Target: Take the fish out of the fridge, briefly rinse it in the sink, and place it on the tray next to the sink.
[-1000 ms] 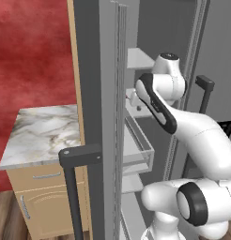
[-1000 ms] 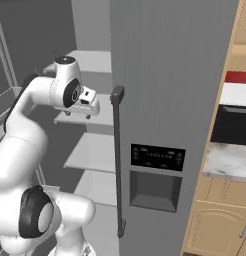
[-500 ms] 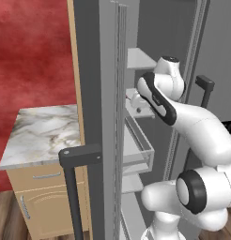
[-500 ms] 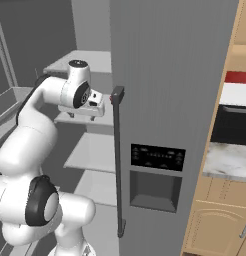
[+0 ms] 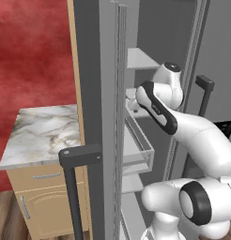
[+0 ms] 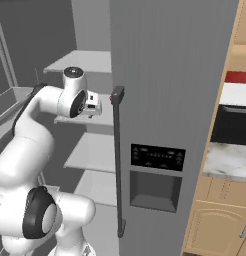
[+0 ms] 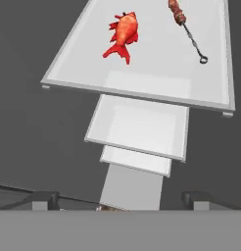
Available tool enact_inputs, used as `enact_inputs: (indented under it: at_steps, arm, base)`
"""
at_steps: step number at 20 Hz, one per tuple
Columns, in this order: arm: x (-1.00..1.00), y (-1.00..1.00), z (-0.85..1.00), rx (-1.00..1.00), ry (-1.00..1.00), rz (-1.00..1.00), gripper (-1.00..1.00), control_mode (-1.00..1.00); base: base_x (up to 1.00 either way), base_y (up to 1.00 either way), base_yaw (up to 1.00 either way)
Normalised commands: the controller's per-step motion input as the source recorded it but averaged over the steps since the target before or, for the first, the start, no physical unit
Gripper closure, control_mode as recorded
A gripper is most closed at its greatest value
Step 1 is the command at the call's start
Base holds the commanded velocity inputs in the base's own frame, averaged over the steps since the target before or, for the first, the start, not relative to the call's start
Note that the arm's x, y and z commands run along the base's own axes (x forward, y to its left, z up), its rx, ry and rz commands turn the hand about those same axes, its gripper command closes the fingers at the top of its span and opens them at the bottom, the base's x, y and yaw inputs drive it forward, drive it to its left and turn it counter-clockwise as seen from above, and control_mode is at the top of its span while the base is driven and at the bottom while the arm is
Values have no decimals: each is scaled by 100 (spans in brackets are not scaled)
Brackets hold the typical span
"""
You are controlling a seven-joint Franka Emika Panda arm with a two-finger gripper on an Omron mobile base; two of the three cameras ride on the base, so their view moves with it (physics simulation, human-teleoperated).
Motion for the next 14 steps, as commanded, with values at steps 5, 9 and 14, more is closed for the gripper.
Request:
enact_inputs:
  at_steps: [5, 9, 14]
  arm:
    - [25, 1, 0, 6, -12, 0, -100, -100]
    - [0, 0, 0, 0, 0, 0, -100, -100]
    - [52, 8, 0, 3, 0, 0, -100, -100]
  base:
    - [0, 0, 0]
    - [0, 0, 0]
    - [0, 0, 0]
